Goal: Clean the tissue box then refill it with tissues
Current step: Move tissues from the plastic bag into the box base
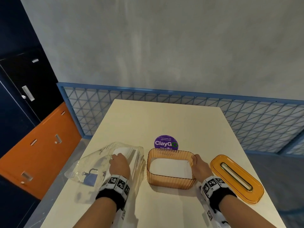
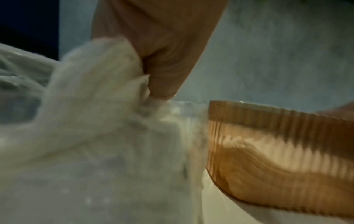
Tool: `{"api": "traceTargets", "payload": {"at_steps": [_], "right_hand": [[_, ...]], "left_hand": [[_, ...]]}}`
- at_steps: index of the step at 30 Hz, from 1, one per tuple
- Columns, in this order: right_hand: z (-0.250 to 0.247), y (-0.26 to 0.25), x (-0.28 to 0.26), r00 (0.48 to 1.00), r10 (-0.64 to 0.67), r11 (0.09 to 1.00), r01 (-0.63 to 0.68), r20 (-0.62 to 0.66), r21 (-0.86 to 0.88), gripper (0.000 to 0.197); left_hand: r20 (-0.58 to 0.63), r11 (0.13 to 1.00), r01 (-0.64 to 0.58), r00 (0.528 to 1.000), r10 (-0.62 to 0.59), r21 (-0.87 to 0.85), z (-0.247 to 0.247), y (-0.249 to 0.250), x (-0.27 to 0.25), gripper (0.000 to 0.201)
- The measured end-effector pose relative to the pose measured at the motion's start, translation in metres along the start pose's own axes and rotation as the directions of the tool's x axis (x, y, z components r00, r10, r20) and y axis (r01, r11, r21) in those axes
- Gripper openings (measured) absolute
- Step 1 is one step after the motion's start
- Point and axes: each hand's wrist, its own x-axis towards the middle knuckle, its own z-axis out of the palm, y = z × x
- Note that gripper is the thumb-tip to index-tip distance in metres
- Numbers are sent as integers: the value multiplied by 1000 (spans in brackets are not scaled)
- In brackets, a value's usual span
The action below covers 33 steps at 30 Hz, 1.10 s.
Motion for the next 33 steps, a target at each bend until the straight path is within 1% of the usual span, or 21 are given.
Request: {"api": "traceTargets", "payload": {"at_steps": [4,7,9,11,13,14,15,17,19,20,21,23,25,26,27,28,29,30,31,32,33], "right_hand": [[0,0,1,1000,-9,1000,10,8,-18,41],[-3,-1,2,999,-13,999,15,30,-50,42],[-11,-9,-1,999,-42,993,39,-25,-107,43],[-23,-29,-12,980,-146,986,133,-135,-98,43],[-37,-62,-30,953,-264,962,272,-152,35,43],[-43,-80,-40,960,-269,943,279,-77,182,46],[-46,-97,-49,966,-251,912,216,57,348,51],[-50,-123,-62,911,-227,830,-3,344,558,60],[-48,-136,-67,841,-269,782,-94,470,616,54],[-45,-139,-66,834,-289,775,-85,470,626,44],[-41,-141,-64,849,-296,774,-56,439,630,36],[-35,-143,-60,876,-313,791,28,366,611,43],[-35,-142,-58,878,-346,801,94,329,591,56],[-37,-143,-58,871,-376,806,140,315,575,59],[-40,-144,-61,860,-408,809,187,305,557,57],[-45,-144,-63,848,-439,812,233,296,536,49],[-50,-146,-66,836,-463,814,269,295,515,40],[-54,-147,-68,819,-484,814,292,308,502,35],[-57,-148,-70,801,-503,811,309,323,496,35],[-59,-150,-71,784,-515,811,316,345,492,38],[-59,-152,-71,773,-520,813,318,362,488,44]], "left_hand": [[14,995,-9,1000,10,-104,-21,-17,5,29],[-83,978,-79,994,64,-191,-35,-22,-4,20],[-186,967,-154,976,116,-202,-45,-21,-16,15],[-331,953,-261,923,198,-157,-55,-17,-28,12],[-475,909,-407,820,319,-92,-61,-8,-41,11],[-513,873,-484,765,389,-61,-62,-4,-45,16],[-533,832,-554,714,454,-34,-61,0,-49,23],[-561,756,-654,625,542,2,-54,9,-54,34],[-559,704,-711,579,593,10,-46,16,-60,40],[-550,690,-724,575,606,2,-41,18,-62,44],[-536,681,-732,581,613,-15,-36,17,-63,49],[-502,664,-741,614,609,-101,-29,9,-64,53],[-442,623,-701,708,551,-346,-27,0,-69,56],[-401,576,-632,774,490,-519,-27,-4,-71,62],[-344,492,-512,852,394,-704,-29,-6,-72,64],[-256,364,-351,924,285,-863,-31,-7,-71,60],[-149,199,-189,969,197,-962,-33,-7,-68,52],[-24,26,-28,991,132,-999,-37,-8,-64,43],[111,-142,127,987,118,-982,-42,-10,-60,35],[218,-264,253,964,153,-931,-47,-12,-56,28],[281,-316,334,938,204,-888,-50,-15,-53,23]]}}
